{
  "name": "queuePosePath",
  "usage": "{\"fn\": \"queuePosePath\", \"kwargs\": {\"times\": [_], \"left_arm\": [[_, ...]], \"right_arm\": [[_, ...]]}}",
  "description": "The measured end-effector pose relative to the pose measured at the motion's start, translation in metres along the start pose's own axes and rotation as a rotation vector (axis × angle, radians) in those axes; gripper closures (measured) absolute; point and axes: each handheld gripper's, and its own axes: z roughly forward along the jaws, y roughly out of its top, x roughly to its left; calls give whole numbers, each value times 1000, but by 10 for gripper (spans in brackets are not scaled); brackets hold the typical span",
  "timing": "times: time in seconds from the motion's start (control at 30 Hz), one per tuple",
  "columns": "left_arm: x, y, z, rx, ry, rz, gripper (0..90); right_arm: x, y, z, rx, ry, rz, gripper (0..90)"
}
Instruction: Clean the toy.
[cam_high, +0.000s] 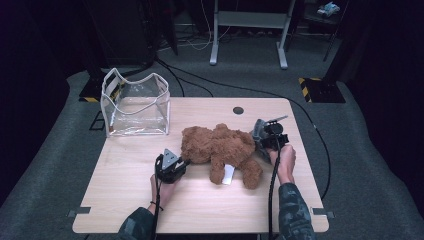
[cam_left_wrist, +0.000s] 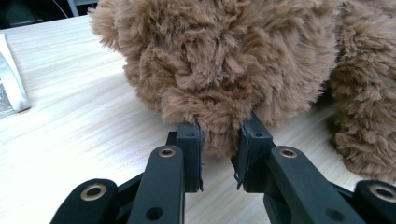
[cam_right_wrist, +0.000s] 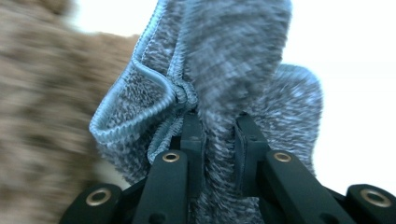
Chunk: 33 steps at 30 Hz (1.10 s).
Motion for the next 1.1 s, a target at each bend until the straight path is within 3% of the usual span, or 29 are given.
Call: {"fn": "queuePosePath", "kwargs": {"times": [0.1,0.27,0.43,0.57,0.73,0.83,0.9,1.1], "left_arm": [[0,0,0,1,-1,-2,742],[0,0,0,2,0,-2,742],[0,0,0,5,1,1,742],[0,0,0,4,1,1,742],[0,0,0,1,2,0,742],[0,0,0,1,2,-1,742],[0,0,0,1,1,0,742],[0,0,-1,8,-4,2,742]], "right_arm": [[-10,0,-9,-18,4,16,770],[-3,15,-35,-91,52,9,770],[17,32,-59,-157,103,-32,769],[42,47,-76,-208,164,-85,768],[71,54,-71,-200,186,-152,765],[81,52,-56,-166,171,-166,765],[81,49,-45,-143,133,-163,765],[63,46,-30,-110,15,-114,766]]}}
